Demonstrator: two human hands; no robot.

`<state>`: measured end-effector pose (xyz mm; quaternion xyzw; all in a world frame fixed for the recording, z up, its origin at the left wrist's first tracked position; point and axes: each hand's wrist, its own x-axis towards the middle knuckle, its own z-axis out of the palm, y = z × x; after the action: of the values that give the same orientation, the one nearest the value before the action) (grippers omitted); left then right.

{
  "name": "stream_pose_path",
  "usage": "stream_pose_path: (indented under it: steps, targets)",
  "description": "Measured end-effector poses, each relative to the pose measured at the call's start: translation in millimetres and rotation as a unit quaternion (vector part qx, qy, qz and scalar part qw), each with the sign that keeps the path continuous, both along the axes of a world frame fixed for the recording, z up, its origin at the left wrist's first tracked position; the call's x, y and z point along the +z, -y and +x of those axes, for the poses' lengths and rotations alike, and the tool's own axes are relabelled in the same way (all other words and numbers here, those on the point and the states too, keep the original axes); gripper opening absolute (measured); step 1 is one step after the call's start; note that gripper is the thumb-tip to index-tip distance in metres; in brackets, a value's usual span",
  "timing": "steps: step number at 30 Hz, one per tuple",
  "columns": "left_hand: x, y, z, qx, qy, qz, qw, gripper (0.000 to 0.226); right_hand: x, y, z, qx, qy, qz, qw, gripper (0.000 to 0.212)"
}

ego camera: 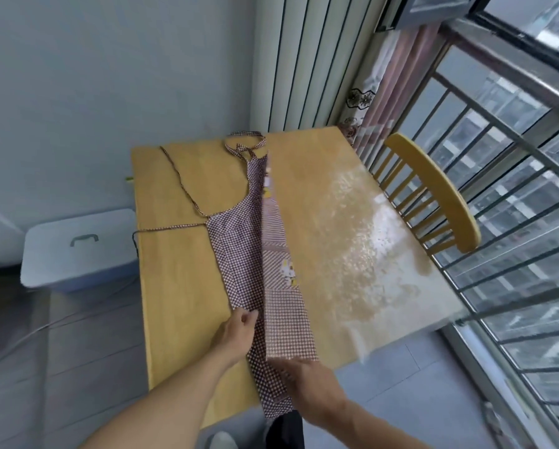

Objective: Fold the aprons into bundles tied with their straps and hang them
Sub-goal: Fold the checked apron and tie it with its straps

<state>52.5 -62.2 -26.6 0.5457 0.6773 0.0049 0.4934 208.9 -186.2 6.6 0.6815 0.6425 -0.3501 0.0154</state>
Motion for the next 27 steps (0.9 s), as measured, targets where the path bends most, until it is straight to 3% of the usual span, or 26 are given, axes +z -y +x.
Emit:
stream_pose_path:
  steps: [3, 6, 12, 16, 19, 23, 27]
  targets:
    - [-14, -7, 2, 0.04, 0.031, 0.001, 0.999, 0.051, -20, 9, -8, 0.047, 0.018, -0.015, 0.999, 0.048]
    - [-18, -5, 2, 0.06, 0.05, -0.018, 0.997, 0.048, -27, 20, -11, 0.055, 0.039, -0.028, 0.997, 0.04]
    - [-28, -14, -1, 0.13, 0.073, -0.036, 0.988, 0.07, -24, 20, 4, 0.037, -0.076, -0.062, 0.994, 0.032]
    - [-28, -28, -4, 0.117, 0.036, -0.002, 0.993, 0.05, -19, 12, 17, 0.07, -0.113, -0.111, 0.985, 0.03]
    - [-32, -28, -9, 0.138, 0.019, -0.011, 0.99, 0.03, -16, 7, 18, 0.003, -0.066, -0.105, 0.992, 0.052]
    - [-32, -26, -12, 0.152, 0.048, -0.017, 0.987, 0.031, -12, -3, 19, -0.206, 0.062, -0.037, 0.976, 0.037]
    - [-33, -27, -11, 0.109, 0.036, -0.001, 0.993, 0.03, -20, -5, 22, -0.249, 0.075, -0.097, 0.961, 0.041]
